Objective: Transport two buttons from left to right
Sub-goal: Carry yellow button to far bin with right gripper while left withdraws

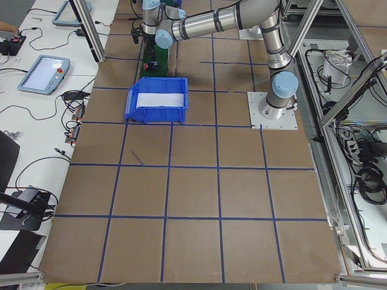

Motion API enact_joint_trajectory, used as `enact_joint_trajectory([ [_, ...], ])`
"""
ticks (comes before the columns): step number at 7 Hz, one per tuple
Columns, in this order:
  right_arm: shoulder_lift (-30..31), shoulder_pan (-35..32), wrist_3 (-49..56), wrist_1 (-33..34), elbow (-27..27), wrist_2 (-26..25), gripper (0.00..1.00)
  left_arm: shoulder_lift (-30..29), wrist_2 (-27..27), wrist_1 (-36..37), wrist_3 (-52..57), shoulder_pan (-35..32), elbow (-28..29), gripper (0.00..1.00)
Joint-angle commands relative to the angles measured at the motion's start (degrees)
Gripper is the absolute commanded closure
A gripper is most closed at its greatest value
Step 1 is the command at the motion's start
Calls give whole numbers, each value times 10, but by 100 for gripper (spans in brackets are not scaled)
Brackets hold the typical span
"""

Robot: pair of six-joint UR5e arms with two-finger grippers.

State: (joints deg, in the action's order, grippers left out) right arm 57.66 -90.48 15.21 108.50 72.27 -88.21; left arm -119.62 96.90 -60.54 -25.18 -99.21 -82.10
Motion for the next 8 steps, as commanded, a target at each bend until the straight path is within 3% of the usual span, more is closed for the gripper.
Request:
enact_joint_trajectory([
  [1,47,77,52,-87,2,-16,92,38,0,-67,83,52,-2,0],
  [2,66,110,81,-118,2,-20,92,72,1,-106,124,76,-13,0],
  [4,74,175,194,-123,6,-81,91,133,2,-149,173,104,-43,0],
  [6,80,249,286,-141,9,-77,91,212,3,-233,173,111,-59,0],
  [8,80,303,302,-149,9,-73,91,236,4,-274,173,110,-59,0],
])
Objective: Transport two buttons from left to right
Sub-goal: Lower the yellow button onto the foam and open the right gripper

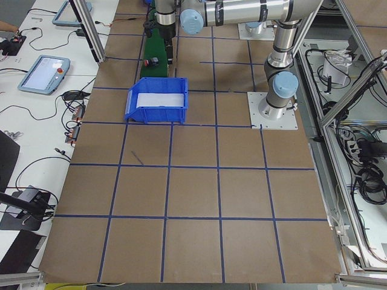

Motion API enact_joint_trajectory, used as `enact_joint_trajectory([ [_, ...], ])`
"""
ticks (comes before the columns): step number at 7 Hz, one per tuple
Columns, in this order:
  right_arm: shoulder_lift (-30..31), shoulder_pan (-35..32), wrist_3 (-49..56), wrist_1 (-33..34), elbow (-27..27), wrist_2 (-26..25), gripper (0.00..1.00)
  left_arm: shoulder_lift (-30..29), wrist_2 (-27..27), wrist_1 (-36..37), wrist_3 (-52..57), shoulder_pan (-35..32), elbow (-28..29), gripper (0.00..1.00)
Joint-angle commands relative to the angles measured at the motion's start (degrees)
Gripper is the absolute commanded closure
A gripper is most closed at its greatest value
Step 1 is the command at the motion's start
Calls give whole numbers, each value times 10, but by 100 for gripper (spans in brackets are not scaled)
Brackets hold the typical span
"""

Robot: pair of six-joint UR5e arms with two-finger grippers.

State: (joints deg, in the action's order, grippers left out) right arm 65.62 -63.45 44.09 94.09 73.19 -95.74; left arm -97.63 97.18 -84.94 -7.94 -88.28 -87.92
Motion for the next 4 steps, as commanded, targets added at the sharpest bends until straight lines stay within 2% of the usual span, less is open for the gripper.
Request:
enact_joint_trajectory([
  [1,0,59,15,-4,-4,2,91,20,1,-57,0,-2,2,0],
  [2,-5,85,18,4,-9,2,91,22,-1,-60,1,-6,2,0],
  [4,-28,91,19,58,-9,3,91,27,-1,-72,1,-7,6,0],
])
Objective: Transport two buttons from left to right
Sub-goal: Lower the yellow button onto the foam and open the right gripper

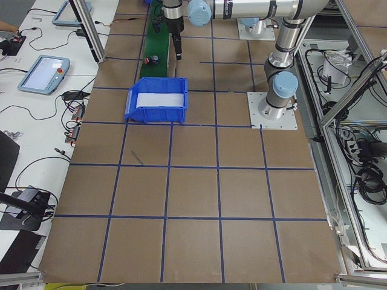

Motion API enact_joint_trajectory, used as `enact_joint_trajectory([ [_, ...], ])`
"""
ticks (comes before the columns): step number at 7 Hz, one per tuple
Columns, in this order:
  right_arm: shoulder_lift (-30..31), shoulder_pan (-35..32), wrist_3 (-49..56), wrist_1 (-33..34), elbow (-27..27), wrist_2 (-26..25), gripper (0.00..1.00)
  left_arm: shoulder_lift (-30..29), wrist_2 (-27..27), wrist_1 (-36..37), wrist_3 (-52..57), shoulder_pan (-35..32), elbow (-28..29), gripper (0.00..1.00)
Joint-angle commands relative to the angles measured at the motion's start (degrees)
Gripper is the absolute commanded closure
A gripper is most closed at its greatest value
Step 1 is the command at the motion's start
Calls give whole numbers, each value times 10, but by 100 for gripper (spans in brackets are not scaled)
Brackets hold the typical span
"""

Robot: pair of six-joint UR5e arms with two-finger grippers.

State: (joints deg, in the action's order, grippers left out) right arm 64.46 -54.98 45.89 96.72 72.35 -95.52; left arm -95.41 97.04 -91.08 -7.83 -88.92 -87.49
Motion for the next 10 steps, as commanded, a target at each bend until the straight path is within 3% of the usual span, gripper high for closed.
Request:
enact_joint_trajectory([
  [1,-45,6,2,70,-1,11,91,3,-5,-30,0,1,4,0],
  [4,-102,15,13,125,-1,31,91,7,-4,-31,59,-2,-2,0],
  [10,-139,27,13,140,3,43,91,8,-8,-28,80,0,-3,0],
])
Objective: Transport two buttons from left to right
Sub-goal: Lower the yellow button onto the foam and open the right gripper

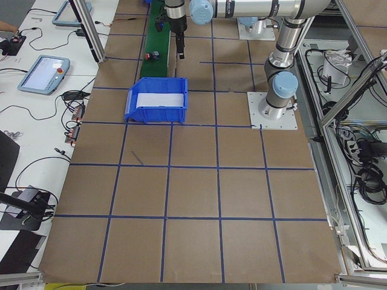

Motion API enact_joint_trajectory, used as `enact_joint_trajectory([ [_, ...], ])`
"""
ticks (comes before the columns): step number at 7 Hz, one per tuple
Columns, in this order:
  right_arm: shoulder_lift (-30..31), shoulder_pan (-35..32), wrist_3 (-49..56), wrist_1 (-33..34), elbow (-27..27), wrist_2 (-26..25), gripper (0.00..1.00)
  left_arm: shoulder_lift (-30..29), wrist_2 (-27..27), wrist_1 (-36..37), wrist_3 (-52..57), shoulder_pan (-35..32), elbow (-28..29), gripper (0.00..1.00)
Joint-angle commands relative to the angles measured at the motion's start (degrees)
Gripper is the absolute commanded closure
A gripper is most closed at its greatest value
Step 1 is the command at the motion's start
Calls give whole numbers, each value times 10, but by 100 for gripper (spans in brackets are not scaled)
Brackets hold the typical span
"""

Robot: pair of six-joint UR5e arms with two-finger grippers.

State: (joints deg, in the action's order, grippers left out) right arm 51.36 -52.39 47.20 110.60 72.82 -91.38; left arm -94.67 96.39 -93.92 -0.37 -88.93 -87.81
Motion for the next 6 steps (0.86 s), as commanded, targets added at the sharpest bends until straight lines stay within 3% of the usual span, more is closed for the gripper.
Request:
enact_joint_trajectory([
  [1,-8,1,0,1,-1,1,91,0,-1,1,5,0,0,0],
  [2,-10,1,0,1,0,1,53,0,-1,1,5,2,0,0],
  [3,-11,1,0,1,-2,1,27,0,-1,1,5,2,0,0],
  [6,-10,2,0,-1,-8,1,24,0,-1,0,5,2,-1,0],
])
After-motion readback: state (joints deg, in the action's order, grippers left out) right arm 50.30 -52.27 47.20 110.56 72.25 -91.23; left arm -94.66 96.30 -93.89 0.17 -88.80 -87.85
